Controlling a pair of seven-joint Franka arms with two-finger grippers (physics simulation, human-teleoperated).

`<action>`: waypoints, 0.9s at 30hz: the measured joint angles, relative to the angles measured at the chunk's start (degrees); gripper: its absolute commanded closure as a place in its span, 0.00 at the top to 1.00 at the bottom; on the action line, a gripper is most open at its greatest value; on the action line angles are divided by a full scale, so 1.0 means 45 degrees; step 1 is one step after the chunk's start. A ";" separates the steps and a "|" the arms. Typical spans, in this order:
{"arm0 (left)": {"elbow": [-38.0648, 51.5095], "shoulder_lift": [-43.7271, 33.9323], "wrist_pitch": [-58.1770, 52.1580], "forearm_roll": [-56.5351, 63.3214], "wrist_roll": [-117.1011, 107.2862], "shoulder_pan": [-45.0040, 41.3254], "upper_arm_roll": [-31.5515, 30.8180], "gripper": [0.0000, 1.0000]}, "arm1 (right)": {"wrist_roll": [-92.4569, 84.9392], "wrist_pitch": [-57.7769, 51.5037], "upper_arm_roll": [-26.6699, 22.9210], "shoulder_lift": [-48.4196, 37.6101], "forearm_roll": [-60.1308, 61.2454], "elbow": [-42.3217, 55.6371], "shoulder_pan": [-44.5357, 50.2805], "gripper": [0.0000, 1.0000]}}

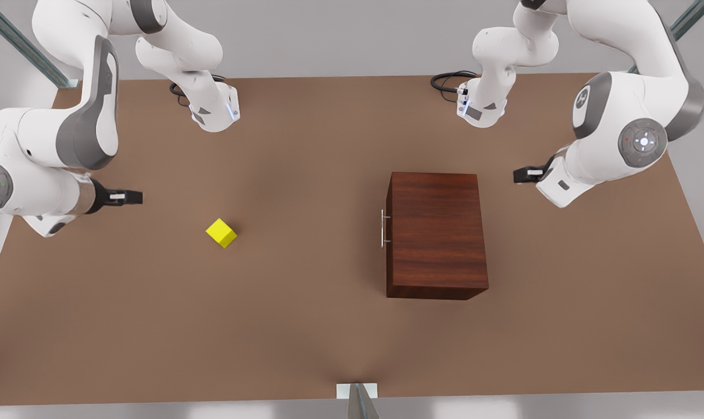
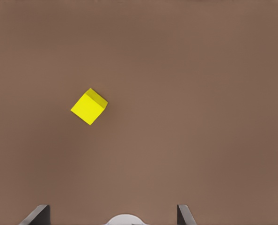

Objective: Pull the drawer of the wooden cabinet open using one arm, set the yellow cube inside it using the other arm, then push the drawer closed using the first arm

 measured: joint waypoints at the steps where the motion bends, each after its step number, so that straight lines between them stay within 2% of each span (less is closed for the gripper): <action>1: 0.0000 0.0014 0.0096 -0.0006 -0.0055 0.0002 -0.0017 1.00 | -0.0019 0.0180 -0.0005 -0.0010 -0.0007 -0.0030 -0.0016 1.00; 3: 0.0194 0.0651 0.0266 0.0052 -0.0212 -0.0112 -0.0780 1.00 | -0.0051 0.0465 -0.0009 0.0005 -0.0005 -0.0120 -0.0032 1.00; 6: 0.1680 0.3081 0.0697 0.1224 -0.0767 -0.3072 -0.2202 1.00 | -0.0074 0.0744 -0.0010 0.0165 0.0019 -0.0281 -0.0054 1.00; 9: 0.4658 0.5906 0.1200 0.2268 -0.1738 -0.4993 -0.2394 1.00 | -0.0092 0.0907 -0.0010 0.0234 0.0026 -0.0490 -0.0081 1.00; 12: 0.5352 0.7260 0.1954 0.3236 -0.3019 -0.6246 -0.2393 1.00 | -0.0107 0.1032 -0.0010 0.0290 0.0025 -0.0698 -0.0081 1.00; 17: 0.5801 0.8287 0.2853 0.3957 -0.5254 -0.8111 -0.1040 1.00 | -0.0129 0.1164 -0.0010 0.0343 0.0015 -0.0980 -0.0081 1.00; 27: 0.6056 0.9160 0.3449 0.4164 -0.8316 -0.8282 -0.0531 1.00 | -0.0158 0.1283 -0.0010 0.0426 -0.0003 -0.1210 -0.0081 1.00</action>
